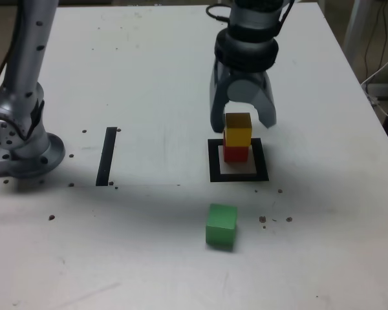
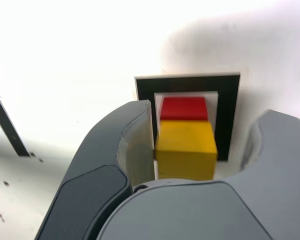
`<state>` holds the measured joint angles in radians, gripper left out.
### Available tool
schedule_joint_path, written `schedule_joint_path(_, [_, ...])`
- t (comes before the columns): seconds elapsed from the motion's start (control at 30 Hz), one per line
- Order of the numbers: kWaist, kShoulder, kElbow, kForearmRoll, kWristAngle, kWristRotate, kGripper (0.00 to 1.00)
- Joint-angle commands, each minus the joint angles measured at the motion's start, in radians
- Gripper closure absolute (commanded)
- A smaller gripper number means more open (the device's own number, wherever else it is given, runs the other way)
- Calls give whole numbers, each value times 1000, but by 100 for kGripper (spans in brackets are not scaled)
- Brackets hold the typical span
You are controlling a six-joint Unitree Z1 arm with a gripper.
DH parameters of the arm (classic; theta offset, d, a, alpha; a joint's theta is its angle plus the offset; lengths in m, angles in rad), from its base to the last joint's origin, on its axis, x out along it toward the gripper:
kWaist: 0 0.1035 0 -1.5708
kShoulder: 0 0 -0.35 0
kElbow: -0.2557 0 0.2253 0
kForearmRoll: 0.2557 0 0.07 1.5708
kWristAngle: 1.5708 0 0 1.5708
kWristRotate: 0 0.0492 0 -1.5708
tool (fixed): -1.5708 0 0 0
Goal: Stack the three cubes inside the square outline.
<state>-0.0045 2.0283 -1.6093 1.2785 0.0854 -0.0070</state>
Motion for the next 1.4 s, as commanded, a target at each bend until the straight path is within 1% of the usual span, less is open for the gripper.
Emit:
schedule_joint_path(0.0, [1, -36, 8, 8, 18, -11, 1])
schedule_joint_path(0.13, [-1, -90, 28, 29, 55, -32, 1])
schedule_joint_path(0.2, [-5, -113, 32, 44, 61, -37, 1])
schedule_joint_path(0.3, [-24, -136, 36, 68, 56, -45, 1])
schedule_joint_path(0.43, [-90, -148, 50, 95, 34, -79, 1])
schedule_joint_path(0.6, [-219, -147, 61, 113, -2, -152, 1])
schedule_joint_path(0.77, [-339, -136, 60, 112, -44, -215, 1])
schedule_joint_path(0.93, [-422, -102, 54, 105, -77, -254, 1])
schedule_joint_path(1.17, [-494, -33, 30, 78, -100, -277, 1])
schedule_joint_path(1.37, [-513, 18, 16, 49, -121, -280, 1])
